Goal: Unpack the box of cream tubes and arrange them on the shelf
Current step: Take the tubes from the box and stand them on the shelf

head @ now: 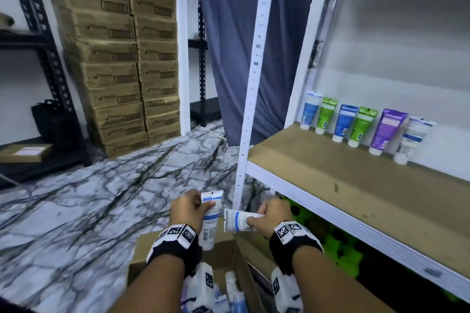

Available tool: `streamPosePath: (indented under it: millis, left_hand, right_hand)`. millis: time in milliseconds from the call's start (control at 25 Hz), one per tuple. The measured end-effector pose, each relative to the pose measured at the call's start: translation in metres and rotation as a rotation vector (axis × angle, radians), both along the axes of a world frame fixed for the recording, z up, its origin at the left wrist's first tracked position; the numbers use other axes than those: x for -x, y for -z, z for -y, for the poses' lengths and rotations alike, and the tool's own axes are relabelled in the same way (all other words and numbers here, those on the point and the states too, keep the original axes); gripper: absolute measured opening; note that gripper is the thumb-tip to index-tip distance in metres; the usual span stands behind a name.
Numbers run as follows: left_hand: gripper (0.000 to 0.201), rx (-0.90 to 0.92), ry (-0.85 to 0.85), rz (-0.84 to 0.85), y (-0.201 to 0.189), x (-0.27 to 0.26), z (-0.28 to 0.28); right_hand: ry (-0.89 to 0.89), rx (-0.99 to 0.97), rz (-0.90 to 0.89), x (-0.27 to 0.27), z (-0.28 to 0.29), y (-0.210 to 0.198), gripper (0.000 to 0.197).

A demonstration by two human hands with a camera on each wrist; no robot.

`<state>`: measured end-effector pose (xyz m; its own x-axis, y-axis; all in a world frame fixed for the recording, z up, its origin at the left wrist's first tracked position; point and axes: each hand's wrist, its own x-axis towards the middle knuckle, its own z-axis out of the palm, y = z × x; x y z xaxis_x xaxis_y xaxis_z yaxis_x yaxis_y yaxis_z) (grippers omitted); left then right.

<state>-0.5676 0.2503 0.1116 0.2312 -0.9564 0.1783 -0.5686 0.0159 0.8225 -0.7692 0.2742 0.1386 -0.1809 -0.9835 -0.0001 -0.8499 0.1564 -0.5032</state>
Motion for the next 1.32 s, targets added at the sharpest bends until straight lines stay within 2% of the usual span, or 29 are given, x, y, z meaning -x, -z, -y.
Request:
streamPosePath:
  millis: [120,240,360,440,640,720,840,960,1120,1320]
  left_hand:
    - [0.027,0.041,0.059,-0.077,-0.033,0.017,0.002]
    - [0.028,0.083,0.124,-0.135,-0.060,0.034,0.013]
    - [0.024,0.133,0.199,-0.187,-0.091,0.056,0.020]
    - [0.023,0.161,0.245,-0.203,-0.111,0.071,0.022]
    - [0.022,0.205,0.349,-0.221,-0.140,0.113,0.033]
    - [0.021,0.213,0.384,-0.215,-0.148,0.129,0.039]
    - [0.022,0.224,0.414,-0.212,-0.155,0.153,0.051]
    - [0.022,0.211,0.442,-0.218,-0.158,0.170,0.068]
    - [0.020,0.164,0.420,-0.252,-0.164,0.194,0.095]
    - [0.021,0.099,0.434,-0.289,-0.155,0.216,0.134]
  right_hand:
    - [0.081,0.150,0.041,0.019,-0.020,-0.038,0.036]
    - [0.163,0.289,0.214,0.042,-0.032,-0.064,0.040]
    - [0.276,0.398,0.501,0.067,-0.036,-0.082,0.040]
    - [0.306,0.433,0.693,0.082,-0.036,-0.093,0.032]
    - [0.359,0.440,1.001,0.115,-0.040,-0.120,0.018]
    - [0.403,0.495,1.003,0.127,-0.045,-0.127,0.024]
    - [0.507,0.515,0.830,0.150,-0.039,-0.126,0.035]
    - [0.542,0.514,0.853,0.171,-0.023,-0.122,0.034]
    - [0.439,0.459,0.837,0.188,0.006,-0.118,0.035]
    - [0.342,0.325,0.642,0.204,0.044,-0.105,0.036]
